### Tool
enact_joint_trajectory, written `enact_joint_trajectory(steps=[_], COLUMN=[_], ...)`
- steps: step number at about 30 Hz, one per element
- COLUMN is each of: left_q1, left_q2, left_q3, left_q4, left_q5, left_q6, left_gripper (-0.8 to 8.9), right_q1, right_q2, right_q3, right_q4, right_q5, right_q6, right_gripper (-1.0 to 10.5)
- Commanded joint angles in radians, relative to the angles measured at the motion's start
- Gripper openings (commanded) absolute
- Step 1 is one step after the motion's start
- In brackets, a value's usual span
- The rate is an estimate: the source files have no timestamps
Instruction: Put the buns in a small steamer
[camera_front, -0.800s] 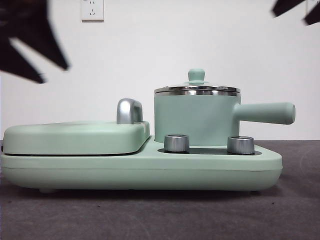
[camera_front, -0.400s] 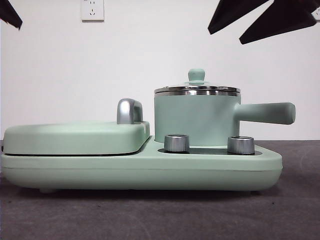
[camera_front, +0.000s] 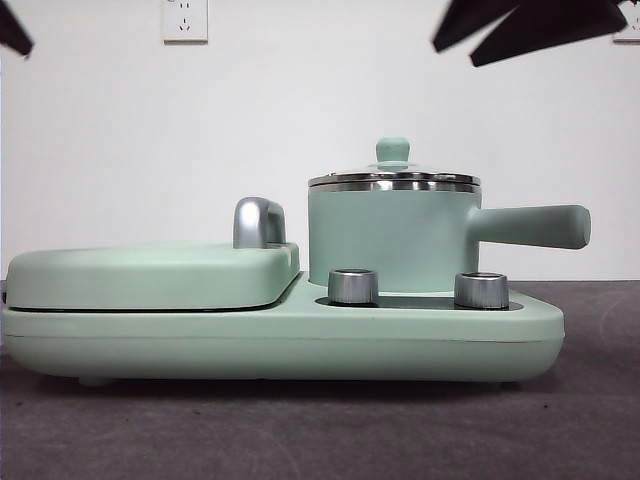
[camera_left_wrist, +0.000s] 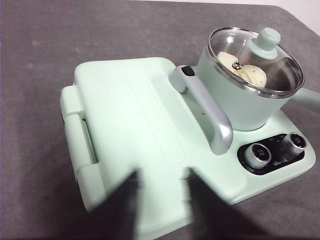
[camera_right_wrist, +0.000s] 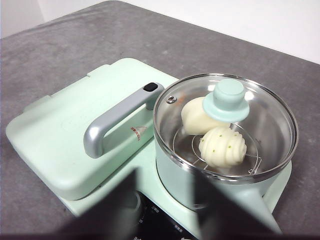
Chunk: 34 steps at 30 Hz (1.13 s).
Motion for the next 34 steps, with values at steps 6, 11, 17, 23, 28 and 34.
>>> enact_joint_trajectory(steps=[6,11,17,23,28,34], left_q1=[-0.003,-0.003,-0.003,0.072,0.190,0.303], left_q2=[0.000,-0.001,-0.002,-0.115,-0.296,-0.480], left_q3=[0.007,0.007,0.007,-0.106,-0.330,-0.545], left_q4=[-0.042,-0.039,-0.041,0.074,0.282,0.414], left_q5=[0.003,0.003,0.002,-0.006,-0.010,-0.023], left_q6=[-0.001,-0.001,0.008,0.089,0.085,0.085], left_gripper=[0.16,0.16,0.16,0.16,0.16,0.16], right_q1=[0.010,0.009,0.009,0.009,0.009,0.009], right_q2=[0.005,0.005,0.005,0.005,0.005,0.005], right_q3=[0.007,0.007,0.007,0.007,0.007,0.007], right_q4=[-0.008,-0.007,-0.007,-0.006,-0.006,-0.006], right_q5=[-0.010,-0.006,-0.006,-0.006,-0.006,-0.006], right_q6=[0.012,0.012,0.012,0.012,0.012,0.012], right_gripper=[0.1,0.1,0.1,0.1,0.1,0.1])
